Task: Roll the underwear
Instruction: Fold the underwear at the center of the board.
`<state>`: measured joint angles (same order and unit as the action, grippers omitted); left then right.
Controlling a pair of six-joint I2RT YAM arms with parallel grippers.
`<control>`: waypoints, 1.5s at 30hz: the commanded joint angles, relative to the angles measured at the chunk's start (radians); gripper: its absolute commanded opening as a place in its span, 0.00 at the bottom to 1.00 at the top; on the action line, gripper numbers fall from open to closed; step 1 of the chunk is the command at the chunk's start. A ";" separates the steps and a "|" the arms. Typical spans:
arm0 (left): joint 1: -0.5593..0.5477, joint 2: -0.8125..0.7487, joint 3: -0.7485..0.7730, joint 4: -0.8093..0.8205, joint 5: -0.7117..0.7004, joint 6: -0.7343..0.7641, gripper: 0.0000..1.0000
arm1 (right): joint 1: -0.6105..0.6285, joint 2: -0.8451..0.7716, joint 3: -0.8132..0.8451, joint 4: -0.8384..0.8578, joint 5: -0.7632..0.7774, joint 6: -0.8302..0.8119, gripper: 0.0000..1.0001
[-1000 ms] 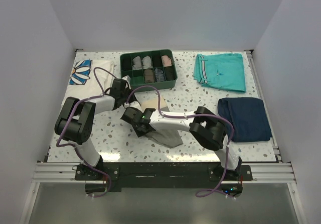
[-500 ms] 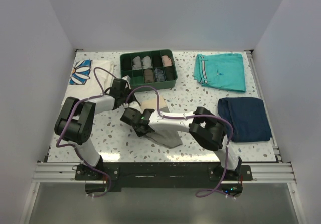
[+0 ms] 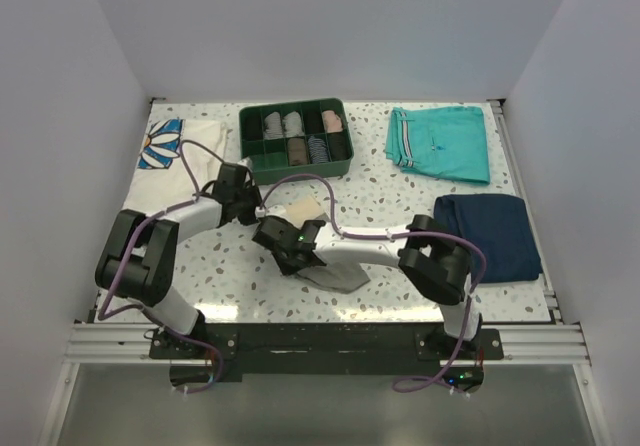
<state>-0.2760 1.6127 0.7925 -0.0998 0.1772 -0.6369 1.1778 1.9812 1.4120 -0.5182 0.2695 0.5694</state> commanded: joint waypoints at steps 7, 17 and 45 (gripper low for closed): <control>0.004 -0.118 -0.026 -0.070 -0.062 -0.007 0.00 | -0.024 -0.137 -0.090 0.150 -0.180 0.073 0.15; 0.004 -0.123 0.022 -0.152 -0.114 0.012 0.00 | -0.093 -0.208 -0.240 0.273 -0.297 0.165 0.15; -0.086 0.073 0.287 -0.176 -0.024 0.005 0.00 | -0.211 -0.346 -0.445 0.438 -0.354 0.242 0.15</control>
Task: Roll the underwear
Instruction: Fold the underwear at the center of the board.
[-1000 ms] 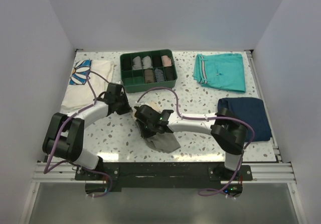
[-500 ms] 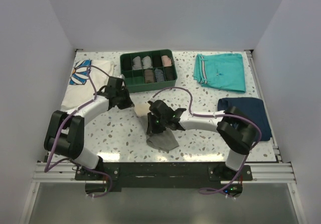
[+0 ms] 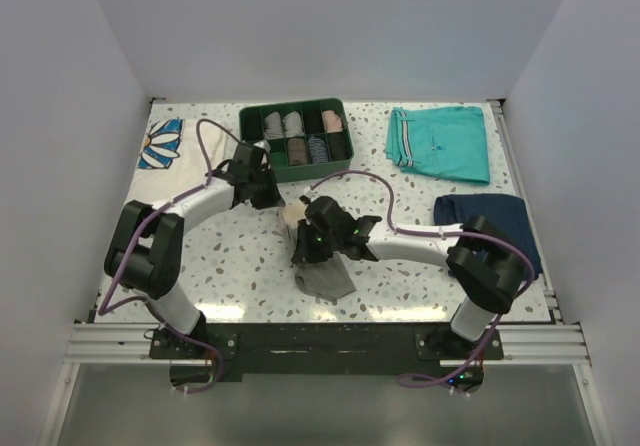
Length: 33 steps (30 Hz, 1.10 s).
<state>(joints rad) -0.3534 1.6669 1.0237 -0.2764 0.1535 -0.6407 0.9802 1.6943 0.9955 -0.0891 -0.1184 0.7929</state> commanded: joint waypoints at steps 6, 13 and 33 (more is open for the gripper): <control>-0.015 0.053 0.096 -0.001 -0.003 0.004 0.00 | -0.051 -0.096 -0.072 0.000 0.068 0.031 0.15; -0.033 0.106 0.151 -0.009 -0.006 0.001 0.00 | -0.089 -0.120 -0.104 -0.004 0.082 0.032 0.16; -0.091 0.247 0.318 -0.004 0.021 0.003 0.00 | -0.100 -0.147 -0.127 -0.104 0.177 0.020 0.16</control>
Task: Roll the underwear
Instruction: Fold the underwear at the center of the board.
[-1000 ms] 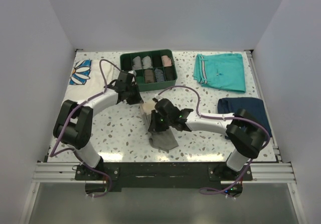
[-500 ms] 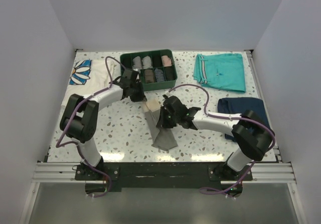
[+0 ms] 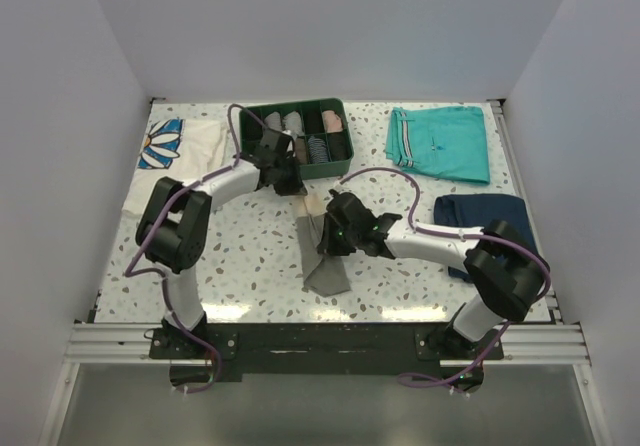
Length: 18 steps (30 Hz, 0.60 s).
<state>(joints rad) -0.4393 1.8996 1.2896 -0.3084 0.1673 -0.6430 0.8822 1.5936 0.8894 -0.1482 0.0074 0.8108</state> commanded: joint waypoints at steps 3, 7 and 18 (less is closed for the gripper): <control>-0.012 0.030 0.068 0.029 0.015 0.008 0.00 | 0.000 -0.053 -0.032 -0.051 0.075 0.011 0.15; -0.021 0.047 0.085 0.045 0.034 0.005 0.00 | 0.000 -0.067 -0.050 -0.053 0.111 0.040 0.15; -0.038 0.075 0.113 0.035 0.046 0.020 0.00 | -0.006 -0.124 -0.084 -0.050 0.207 0.036 0.52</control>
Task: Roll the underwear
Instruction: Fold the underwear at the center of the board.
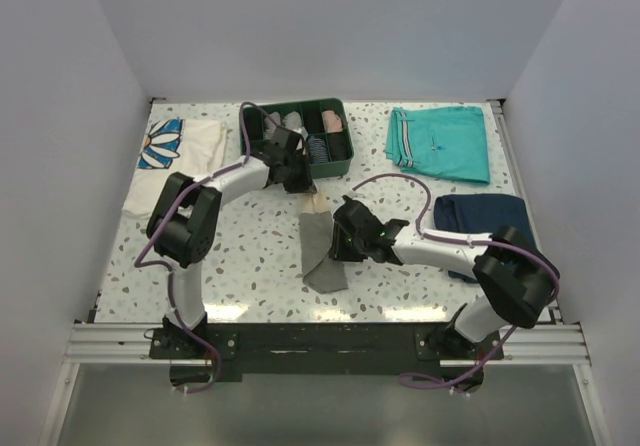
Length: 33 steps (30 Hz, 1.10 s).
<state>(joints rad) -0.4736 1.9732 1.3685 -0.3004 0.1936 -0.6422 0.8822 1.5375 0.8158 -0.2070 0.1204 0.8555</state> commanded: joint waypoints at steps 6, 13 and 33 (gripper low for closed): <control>-0.003 -0.004 0.024 0.027 0.012 0.024 0.00 | -0.127 -0.030 0.014 0.127 -0.117 -0.122 0.60; -0.003 -0.008 0.026 0.024 0.004 0.027 0.00 | -0.166 0.084 0.082 0.195 -0.307 -0.156 0.46; -0.003 -0.010 0.035 0.018 0.001 0.033 0.00 | -0.170 0.153 0.083 0.228 -0.320 -0.145 0.44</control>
<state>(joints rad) -0.4747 1.9732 1.3689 -0.3016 0.1940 -0.6338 0.7139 1.6958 0.8749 -0.0204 -0.1925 0.7143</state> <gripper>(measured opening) 0.035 0.442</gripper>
